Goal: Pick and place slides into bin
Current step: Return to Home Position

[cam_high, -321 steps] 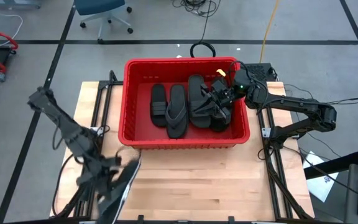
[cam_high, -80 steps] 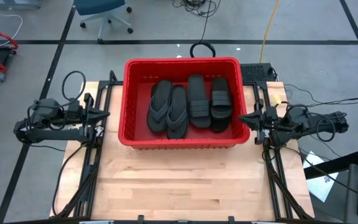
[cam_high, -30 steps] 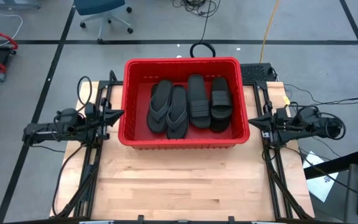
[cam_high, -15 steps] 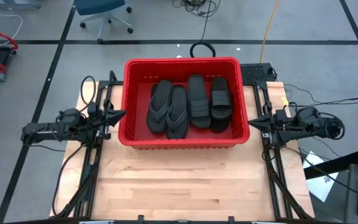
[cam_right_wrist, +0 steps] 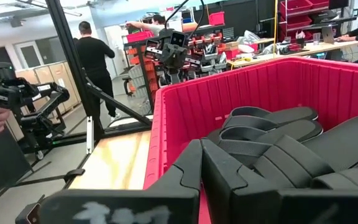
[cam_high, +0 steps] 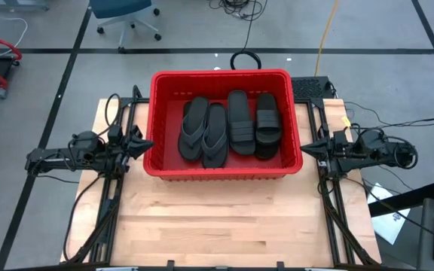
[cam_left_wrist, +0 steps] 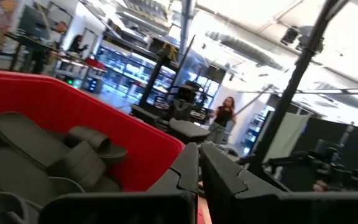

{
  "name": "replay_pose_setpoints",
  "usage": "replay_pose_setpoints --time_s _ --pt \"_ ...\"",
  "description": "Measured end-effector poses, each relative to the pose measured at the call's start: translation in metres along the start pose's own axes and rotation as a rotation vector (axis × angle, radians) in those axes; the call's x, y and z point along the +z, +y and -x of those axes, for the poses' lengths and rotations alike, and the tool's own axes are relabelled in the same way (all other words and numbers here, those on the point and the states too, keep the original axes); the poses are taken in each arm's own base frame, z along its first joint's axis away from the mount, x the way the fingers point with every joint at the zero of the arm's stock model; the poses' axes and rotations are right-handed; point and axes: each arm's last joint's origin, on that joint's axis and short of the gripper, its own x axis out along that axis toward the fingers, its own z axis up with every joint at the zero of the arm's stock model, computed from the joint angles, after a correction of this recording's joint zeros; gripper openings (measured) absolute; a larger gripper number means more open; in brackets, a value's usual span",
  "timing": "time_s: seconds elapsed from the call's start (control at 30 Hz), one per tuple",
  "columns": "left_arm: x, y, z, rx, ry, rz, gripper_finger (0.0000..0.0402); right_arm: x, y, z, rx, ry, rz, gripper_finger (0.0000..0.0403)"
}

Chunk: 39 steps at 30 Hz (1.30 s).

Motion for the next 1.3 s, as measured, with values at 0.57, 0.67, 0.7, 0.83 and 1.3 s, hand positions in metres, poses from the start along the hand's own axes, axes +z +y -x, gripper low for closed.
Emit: replay_pose_setpoints --time_s 0.57,0.67,0.7,0.83,1.3 --pt "-0.0001 -0.0004 0.0 -0.013 0.005 -0.005 0.0021 0.0 0.0 0.0 0.0 0.0 0.0 0.0" --pt "-0.0001 -0.0004 0.0 -0.013 0.005 -0.005 0.0021 0.0 0.0 0.0 -0.001 -0.001 0.0 0.0" --pt "-0.0001 -0.0004 0.0 -0.013 0.005 -0.005 0.0021 0.0 0.0 0.0 -0.001 -0.001 0.0 0.0" --pt "-0.0001 -0.0004 0.0 -0.013 0.005 -0.005 0.0021 0.0 0.0 0.0 0.0 0.0 0.0 0.0" --pt "-0.0001 -0.0004 0.0 -0.012 0.005 -0.005 0.0021 0.0 0.0 0.0 0.0 0.0 0.0 0.0"
